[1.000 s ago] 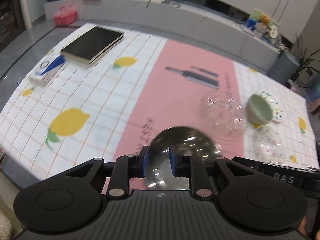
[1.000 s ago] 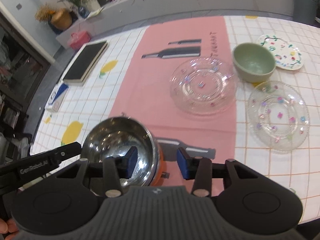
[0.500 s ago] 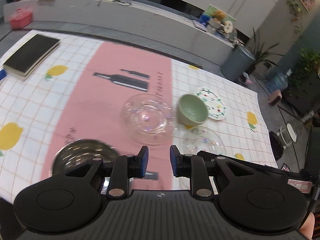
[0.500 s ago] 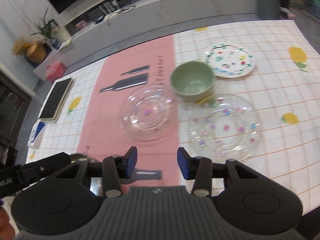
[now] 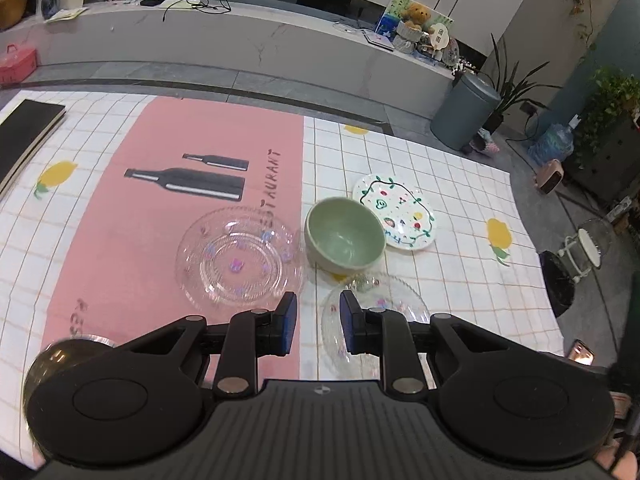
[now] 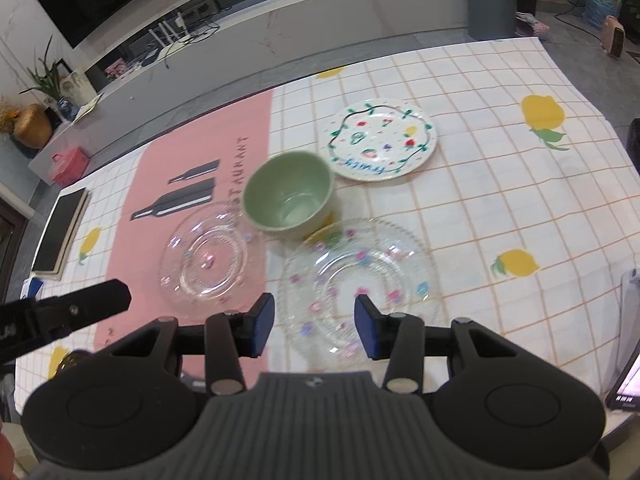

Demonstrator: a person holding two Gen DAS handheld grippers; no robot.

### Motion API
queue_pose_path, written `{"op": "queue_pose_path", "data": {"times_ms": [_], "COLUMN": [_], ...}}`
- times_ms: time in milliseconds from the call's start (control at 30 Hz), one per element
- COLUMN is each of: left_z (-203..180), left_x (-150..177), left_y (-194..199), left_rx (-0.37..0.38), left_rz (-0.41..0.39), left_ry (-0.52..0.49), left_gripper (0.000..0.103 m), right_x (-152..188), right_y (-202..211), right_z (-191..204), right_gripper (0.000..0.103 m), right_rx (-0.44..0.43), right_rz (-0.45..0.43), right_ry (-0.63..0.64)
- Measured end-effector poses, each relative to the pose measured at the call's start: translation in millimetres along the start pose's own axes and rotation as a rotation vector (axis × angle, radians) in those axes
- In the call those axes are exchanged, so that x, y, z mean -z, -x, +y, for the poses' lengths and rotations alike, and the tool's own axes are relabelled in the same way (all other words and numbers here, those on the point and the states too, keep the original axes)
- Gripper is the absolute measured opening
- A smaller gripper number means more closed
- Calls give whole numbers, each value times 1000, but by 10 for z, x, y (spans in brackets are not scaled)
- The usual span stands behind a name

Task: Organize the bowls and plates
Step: 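Move both grippers to the pale green bowl rim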

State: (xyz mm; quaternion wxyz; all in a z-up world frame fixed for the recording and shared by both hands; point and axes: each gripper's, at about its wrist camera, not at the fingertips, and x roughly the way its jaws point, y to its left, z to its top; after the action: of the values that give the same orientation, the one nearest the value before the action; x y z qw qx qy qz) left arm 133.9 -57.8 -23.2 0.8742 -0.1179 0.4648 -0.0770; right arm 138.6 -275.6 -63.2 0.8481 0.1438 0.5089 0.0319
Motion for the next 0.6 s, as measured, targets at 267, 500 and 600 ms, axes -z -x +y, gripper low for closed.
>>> {"op": "queue_pose_path", "data": {"times_ms": [267, 500, 600], "left_z": [-66, -44, 10], "left_x": [-259, -428, -467], "left_y": [-376, -839, -1021], "left_rx": [37, 0, -11], "left_rz": [6, 33, 53], "left_ry": [46, 56, 64], "left_gripper": [26, 26, 26], "right_x": [-353, -602, -664], "right_y": [-176, -512, -705], "right_z": [-229, -222, -212], "right_gripper": [44, 42, 34], "right_rx": [-13, -51, -54], "right_rz": [-31, -17, 4], "right_ry": [-73, -113, -127]}}
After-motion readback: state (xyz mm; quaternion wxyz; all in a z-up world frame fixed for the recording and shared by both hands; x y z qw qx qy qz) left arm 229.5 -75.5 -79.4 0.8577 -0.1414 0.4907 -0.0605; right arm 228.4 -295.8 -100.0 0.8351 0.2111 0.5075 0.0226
